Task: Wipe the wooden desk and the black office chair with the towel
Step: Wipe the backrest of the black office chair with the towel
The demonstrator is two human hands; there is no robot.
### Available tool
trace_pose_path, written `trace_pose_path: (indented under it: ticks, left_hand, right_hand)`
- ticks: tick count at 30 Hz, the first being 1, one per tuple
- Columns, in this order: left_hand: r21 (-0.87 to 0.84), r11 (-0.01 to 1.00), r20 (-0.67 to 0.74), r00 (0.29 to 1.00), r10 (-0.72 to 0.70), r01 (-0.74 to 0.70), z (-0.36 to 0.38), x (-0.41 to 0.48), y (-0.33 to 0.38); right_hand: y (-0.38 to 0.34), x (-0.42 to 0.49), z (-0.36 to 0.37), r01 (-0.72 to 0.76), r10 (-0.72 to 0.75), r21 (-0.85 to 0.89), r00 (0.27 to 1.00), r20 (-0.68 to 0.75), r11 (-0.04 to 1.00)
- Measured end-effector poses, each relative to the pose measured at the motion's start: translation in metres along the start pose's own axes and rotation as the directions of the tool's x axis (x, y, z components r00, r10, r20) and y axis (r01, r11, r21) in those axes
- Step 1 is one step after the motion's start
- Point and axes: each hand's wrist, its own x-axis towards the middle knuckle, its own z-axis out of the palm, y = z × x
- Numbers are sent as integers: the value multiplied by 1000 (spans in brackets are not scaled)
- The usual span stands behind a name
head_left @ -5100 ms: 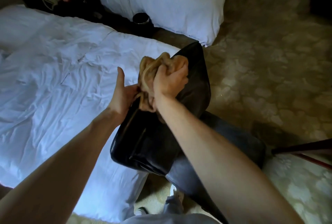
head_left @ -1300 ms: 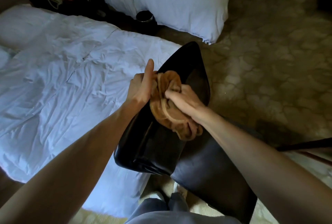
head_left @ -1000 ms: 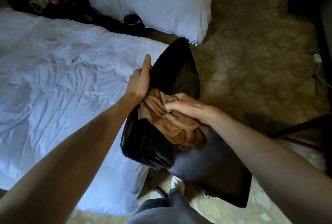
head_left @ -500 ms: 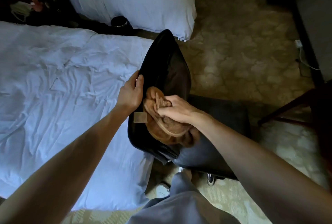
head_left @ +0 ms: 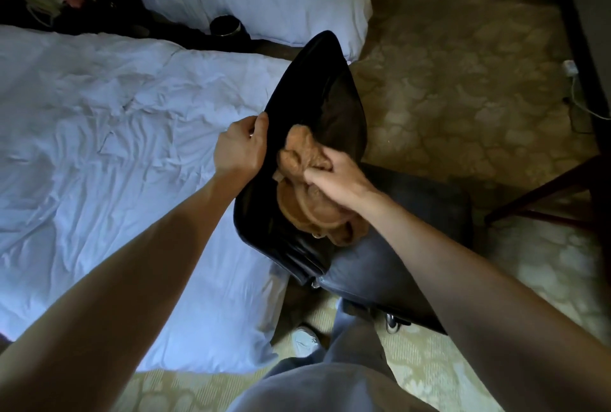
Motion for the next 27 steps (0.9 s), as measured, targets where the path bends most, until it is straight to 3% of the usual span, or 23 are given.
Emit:
trace_pose_path:
  ticks: [4, 6, 8, 10, 12, 14, 18, 20, 23, 27]
  left_hand:
    - [31, 1000, -18, 1000, 4, -3, -1, 8, -9]
    - [40, 999, -9, 1000, 22, -21, -1, 12, -8]
    - [50, 997, 4, 999, 52, -52, 1, 16, -4]
    - [71, 996, 5, 999, 50, -50, 3, 21, 1]
    - [105, 993, -19, 998, 52, -50, 4, 26, 5]
    - [151, 987, -64, 995, 71, -60, 5, 30, 9]
    - [226, 968, -111, 984, 139, -111, 10, 35, 22]
    - [230, 965, -99, 984, 148, -122, 11, 38, 25]
    - [235, 965, -94, 986, 139, -114, 11, 46, 22]
    - [208, 976, -60, 996, 72, -58, 9, 52, 16]
  right_hand:
    - [9, -9, 24, 184, -170, -175, 981, 95, 967]
    - [16, -16, 16, 290, -237, -237, 944, 229, 927]
    - [17, -19, 4, 361, -244, -309, 901, 359, 880]
    - [16, -18, -9, 401, -254, -349, 882, 397, 847]
    - [19, -15, -24, 400, -294, -314, 895, 336, 861]
    - [27, -12, -36, 348, -308, -238, 932, 188, 907]
    - [33, 0, -43, 207, -230, -205, 968, -100, 957]
    - [30, 5, -29, 201, -216, -158, 973, -84, 967]
    - [29, 4, 26, 283, -275, -200, 959, 67, 938]
    - [49, 7, 64, 539, -572, -470, 816, 84, 699]
